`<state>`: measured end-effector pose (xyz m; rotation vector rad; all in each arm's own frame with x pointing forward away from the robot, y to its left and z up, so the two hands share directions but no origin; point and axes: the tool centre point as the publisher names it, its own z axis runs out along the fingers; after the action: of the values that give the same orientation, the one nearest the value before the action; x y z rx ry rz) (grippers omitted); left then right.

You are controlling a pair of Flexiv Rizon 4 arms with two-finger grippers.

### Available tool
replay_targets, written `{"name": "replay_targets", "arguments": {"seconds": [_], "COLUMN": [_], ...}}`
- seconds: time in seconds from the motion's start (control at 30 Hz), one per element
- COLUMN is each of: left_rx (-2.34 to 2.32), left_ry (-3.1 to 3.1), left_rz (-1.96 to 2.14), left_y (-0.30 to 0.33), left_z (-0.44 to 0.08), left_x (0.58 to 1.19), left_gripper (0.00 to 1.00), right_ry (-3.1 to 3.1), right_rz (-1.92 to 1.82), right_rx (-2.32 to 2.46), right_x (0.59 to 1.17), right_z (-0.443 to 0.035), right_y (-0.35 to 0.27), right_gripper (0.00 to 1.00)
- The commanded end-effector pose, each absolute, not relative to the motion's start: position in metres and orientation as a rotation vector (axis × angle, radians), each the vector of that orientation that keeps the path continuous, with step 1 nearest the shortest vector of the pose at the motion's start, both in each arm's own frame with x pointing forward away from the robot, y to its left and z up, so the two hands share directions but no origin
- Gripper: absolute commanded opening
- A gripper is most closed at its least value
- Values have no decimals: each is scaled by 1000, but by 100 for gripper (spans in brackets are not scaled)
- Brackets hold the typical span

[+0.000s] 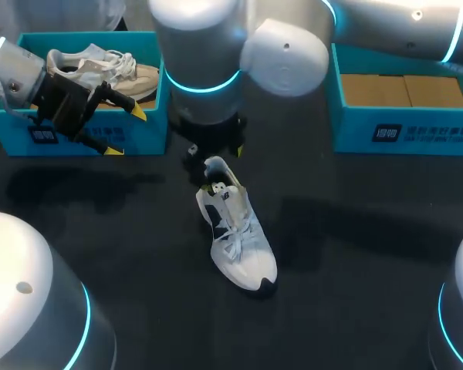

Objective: Take the shoe out of the shoebox, open the shoe tongue, remove and reinsert the insole, then place the shoe into the shoebox

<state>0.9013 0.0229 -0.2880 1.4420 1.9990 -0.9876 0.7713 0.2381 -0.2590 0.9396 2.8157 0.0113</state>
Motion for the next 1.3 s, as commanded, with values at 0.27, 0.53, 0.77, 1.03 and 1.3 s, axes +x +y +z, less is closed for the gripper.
{"name": "replay_targets", "arguments": {"seconds": [0.27,0.53,0.77,1.03,1.3], "left_rx": [1443,1443,1443,1443,1443], "left_ry": [2002,2002,2002,2002,2002], "left_rz": [-982,-982,-982,-982,-982], "left_y": [23,23,23,23,23], "left_z": [-287,-287,-287,-287,-287], "left_x": [900,900,900,900,900], "left_gripper": [100,100,100,100,100], "right_ry": [2842,2842,2874,2895,2931], "right_rz": [12,12,-45,-46,-53], "right_rx": [907,907,728,408,236], "right_x": [771,771,776,783,803], "right_z": [-253,-253,-255,-259,-265], "right_y": [233,233,233,232,229], "right_gripper": [100,100,100,100,100]}}
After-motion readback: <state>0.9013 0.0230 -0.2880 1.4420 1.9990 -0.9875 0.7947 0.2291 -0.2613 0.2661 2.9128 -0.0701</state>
